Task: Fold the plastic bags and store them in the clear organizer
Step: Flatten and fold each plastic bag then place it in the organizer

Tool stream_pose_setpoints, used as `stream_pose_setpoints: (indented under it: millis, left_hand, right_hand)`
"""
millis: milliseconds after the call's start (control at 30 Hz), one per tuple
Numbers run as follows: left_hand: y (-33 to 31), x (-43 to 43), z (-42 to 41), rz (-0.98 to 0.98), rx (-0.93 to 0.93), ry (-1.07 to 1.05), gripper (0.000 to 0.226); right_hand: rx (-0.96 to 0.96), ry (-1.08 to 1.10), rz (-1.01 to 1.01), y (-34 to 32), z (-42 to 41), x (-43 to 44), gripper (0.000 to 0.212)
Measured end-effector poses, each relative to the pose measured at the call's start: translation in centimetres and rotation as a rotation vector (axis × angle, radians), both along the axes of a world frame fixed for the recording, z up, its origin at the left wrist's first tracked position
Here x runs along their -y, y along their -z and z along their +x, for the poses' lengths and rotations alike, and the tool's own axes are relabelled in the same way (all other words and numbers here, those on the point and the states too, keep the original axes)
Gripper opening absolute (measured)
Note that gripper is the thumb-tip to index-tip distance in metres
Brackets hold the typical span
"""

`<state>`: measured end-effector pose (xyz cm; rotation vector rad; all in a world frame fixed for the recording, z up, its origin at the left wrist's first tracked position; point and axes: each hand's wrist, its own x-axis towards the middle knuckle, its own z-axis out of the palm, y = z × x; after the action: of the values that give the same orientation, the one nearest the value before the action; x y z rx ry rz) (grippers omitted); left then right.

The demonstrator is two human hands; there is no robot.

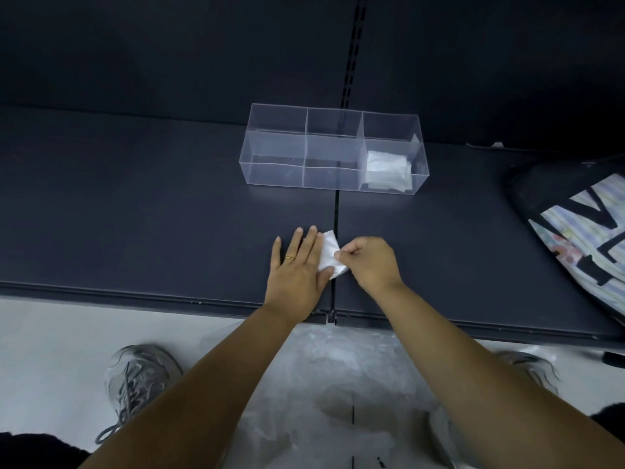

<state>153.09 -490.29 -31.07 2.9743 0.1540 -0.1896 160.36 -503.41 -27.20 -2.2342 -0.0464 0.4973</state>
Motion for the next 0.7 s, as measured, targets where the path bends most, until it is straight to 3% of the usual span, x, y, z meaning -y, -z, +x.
stream_pose_setpoints:
  millis: [133, 267, 367, 500, 600, 700]
  left_hand:
    - [0.1, -0.4, -0.3, 0.038, -0.028, 0.01, 0.08]
    - [-0.3, -0.5, -0.3, 0.018, -0.059, -0.024, 0.092]
    - [-0.4, -0.1, -0.5, 0.014, -0.081, -0.089, 0.093]
    - [-0.7, 0.9, -1.1, -0.007, -0.104, -0.155, 0.095]
    - [-1.7, 0.8, -1.5, -0.267, -0.073, -0.251, 0.087]
    - [-3.7, -0.6, -1.4, -0.52, 0.048, -0.262, 0.088]
  right_hand:
    - [0.111, 0.002, -0.145, 0.5, -2.1, 0.1, 0.012]
    - [0.165, 0.069, -0.163, 0.6, -3.3, 0.0, 0.01]
    - [0.163, 0.149, -0.095, 0.1, -3.4, -0.7, 0.008]
    - [0.018, 0.254, 0.081, -0.3, -2.9, -1.6, 0.013]
    - [0.006, 0.171, 0.111, -0.8, -2.4, -0.9, 0.021]
    - [0.096, -0.129, 0.046, -2.1, -2.0, 0.8, 0.023]
